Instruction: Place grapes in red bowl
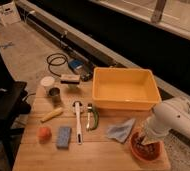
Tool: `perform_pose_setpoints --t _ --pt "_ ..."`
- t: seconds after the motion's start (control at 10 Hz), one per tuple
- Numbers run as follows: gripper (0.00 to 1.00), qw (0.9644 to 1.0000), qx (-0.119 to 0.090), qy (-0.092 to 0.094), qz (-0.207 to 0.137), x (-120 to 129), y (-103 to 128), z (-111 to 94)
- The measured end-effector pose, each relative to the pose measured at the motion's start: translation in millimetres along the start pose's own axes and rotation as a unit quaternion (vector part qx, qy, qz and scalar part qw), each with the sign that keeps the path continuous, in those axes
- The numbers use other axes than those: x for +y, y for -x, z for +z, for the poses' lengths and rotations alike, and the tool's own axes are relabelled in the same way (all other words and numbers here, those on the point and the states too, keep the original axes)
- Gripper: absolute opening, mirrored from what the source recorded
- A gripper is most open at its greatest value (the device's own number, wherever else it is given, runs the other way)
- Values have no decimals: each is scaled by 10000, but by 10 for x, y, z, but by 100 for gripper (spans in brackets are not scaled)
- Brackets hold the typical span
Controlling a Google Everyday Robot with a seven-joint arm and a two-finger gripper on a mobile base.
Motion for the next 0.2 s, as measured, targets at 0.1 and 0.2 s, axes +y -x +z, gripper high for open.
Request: perform_pose_setpoints --t 0.1,0.2 --pt "80 10000 -1 -3 -6 -6 5 0" --pt "80 10000 -3 -5 -17 -14 13 1"
